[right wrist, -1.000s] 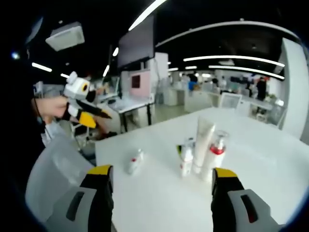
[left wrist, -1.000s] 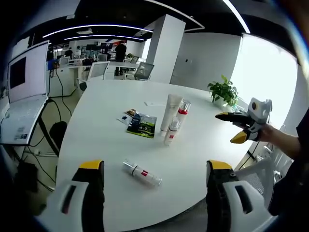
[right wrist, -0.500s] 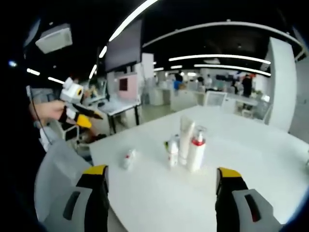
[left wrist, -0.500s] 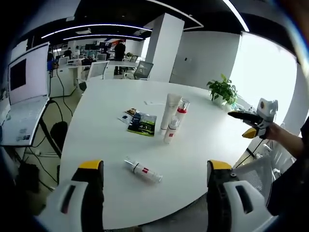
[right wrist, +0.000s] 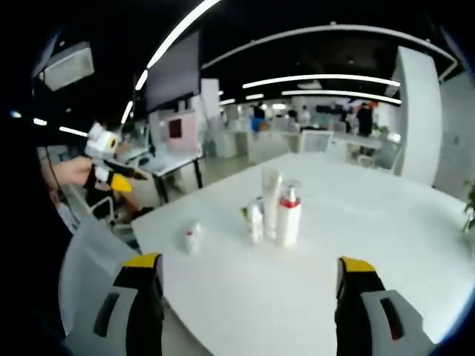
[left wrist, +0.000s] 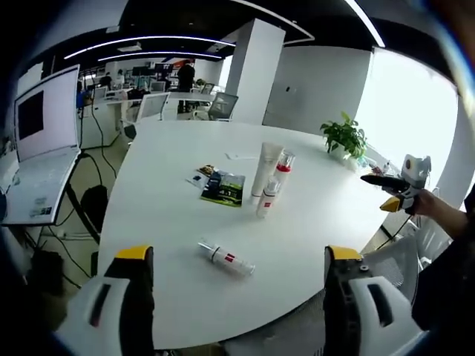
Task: Arrange the skincare products in the storage area until every visible bottle or jar stands upright without overlapping.
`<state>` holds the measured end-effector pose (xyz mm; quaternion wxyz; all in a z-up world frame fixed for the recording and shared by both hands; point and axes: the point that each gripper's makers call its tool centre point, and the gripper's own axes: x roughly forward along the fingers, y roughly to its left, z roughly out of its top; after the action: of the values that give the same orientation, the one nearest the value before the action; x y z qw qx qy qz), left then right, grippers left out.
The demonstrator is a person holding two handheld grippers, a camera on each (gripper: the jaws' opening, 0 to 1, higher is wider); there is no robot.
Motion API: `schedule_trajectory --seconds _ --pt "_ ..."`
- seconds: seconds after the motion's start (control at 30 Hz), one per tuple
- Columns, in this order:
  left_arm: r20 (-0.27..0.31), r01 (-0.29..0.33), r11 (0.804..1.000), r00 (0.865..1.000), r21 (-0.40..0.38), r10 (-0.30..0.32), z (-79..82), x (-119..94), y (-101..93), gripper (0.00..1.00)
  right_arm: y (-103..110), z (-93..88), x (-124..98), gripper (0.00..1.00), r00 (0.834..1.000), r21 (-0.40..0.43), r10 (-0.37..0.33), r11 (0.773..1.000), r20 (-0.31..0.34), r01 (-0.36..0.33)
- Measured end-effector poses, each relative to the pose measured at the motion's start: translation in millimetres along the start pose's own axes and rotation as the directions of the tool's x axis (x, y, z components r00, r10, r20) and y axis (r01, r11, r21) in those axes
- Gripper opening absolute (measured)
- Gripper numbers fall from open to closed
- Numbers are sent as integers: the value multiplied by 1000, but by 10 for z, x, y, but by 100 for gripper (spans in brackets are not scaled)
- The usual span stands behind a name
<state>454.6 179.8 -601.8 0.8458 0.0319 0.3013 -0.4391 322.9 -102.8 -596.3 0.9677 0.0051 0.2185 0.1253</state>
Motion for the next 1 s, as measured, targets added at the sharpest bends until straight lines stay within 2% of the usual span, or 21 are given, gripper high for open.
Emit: schedule_trajectory --seconds 0.13,0.33,1.0 --pt "-21 15 999 1000 39 -14 -19 47 -33 99 -11 -35 -22 99 1000 26 -11 1000 -3 11" --pt "-55 48 997 997 59 -45 -70 110 -78 99 -30 -75 -15 99 1000 31 -18 999 -18 18" --pt "-102 65 997 993 45 -60 -131 209 -45 98 -65 -124 33 96 999 59 -19 998 -35 21"
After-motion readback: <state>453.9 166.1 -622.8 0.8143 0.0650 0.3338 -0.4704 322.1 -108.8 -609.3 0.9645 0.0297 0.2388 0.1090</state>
